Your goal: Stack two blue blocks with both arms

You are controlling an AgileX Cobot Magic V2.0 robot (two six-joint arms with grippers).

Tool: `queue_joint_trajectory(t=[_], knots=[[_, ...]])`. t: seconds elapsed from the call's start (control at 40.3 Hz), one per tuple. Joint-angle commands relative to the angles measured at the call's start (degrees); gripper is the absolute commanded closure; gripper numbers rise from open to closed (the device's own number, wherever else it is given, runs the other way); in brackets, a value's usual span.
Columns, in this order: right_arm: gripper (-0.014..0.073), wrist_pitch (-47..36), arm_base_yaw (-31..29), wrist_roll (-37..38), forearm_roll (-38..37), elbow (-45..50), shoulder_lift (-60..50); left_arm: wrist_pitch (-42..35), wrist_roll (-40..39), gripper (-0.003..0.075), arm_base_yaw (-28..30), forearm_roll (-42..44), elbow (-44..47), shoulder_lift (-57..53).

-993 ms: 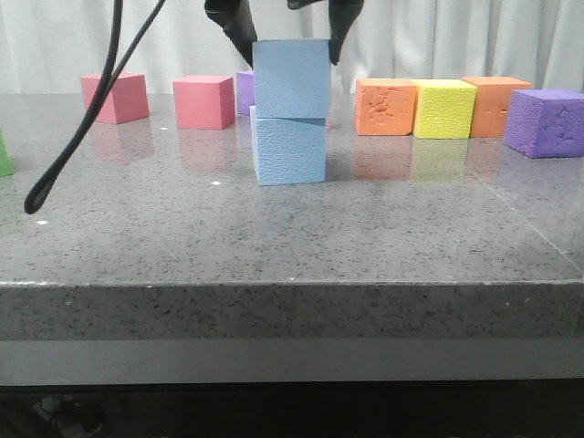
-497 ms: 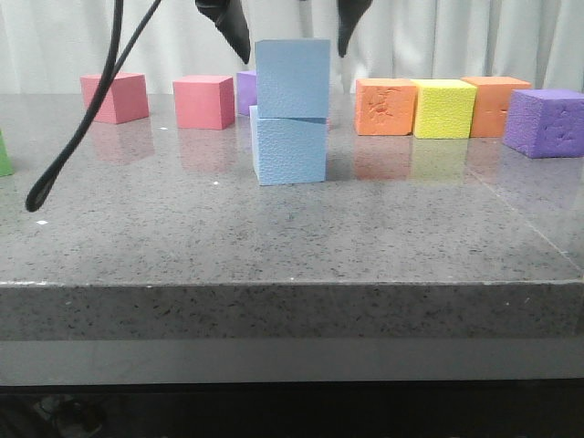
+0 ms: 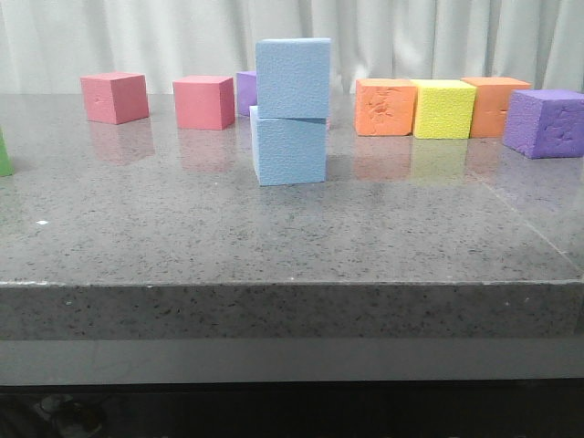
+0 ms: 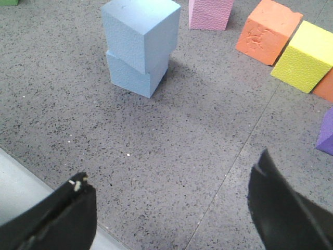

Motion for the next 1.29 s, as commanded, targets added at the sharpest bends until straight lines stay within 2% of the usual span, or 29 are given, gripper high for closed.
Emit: queue_joint_trajectory(t=[0.0, 0.174, 0.373, 0.546, 0.77, 0.969, 1.018, 1.093, 1.142, 1.267], knots=[[-0.0006, -3.5, -0.3, -0.4, 0.4, -1.4, -0.7, -4.2, 6.7, 0.0079, 1.7, -4.7, 2.3, -7.2], [-0.0006, -3.5, -0.3, -0.4, 0.4, -1.4, -0.7, -11.8, 12.5, 0.0079, 6.3, -10.6, 17.0, -19.5], [-0.0006, -3.5, -0.3, -0.4, 0.4, -1.4, -0.7, -20.9, 28.6, 0.0079, 14.5, -28.5, 38.1, -35.7], [-0.0006, -3.6, -0.3, -0.4, 1.2, -1.4, -0.7, -24.3, 39.0, 0.0079, 18.5, -35.9, 52.5, -48.7], [-0.0006, -0.9, -0.3, -0.2, 1.4, -1.4, -0.7, -27.6, 39.9, 0.008, 18.6, -38.7, 63.3, -58.5], [0.0004, 1.8, -0.3, 1.2, 1.7, -1.4, -3.2, -29.1, 39.9, 0.008, 18.6, -39.3, 65.0, -60.0], [0.0036, 2.4, -0.3, 1.2, 1.7, -1.4, -4.4, -29.1, 39.9, 0.0085, 18.6, -39.3, 65.0, -60.0], [0.0148, 3.7, -0.3, 1.2, 1.7, -1.4, -6.4, -29.6, 39.9, 0.0129, 18.6, -39.3, 65.0, -60.0], [0.0272, 4.5, -0.3, 1.2, 1.7, -1.4, -7.7, -29.9, 39.9, 0.0183, 18.6, -39.3, 65.0, -60.0], [0.0529, 5.0, -0.3, 1.2, 1.7, -1.4, -9.5, -30.8, 39.9, 0.0389, 18.6, -39.3, 65.0, -60.0]])
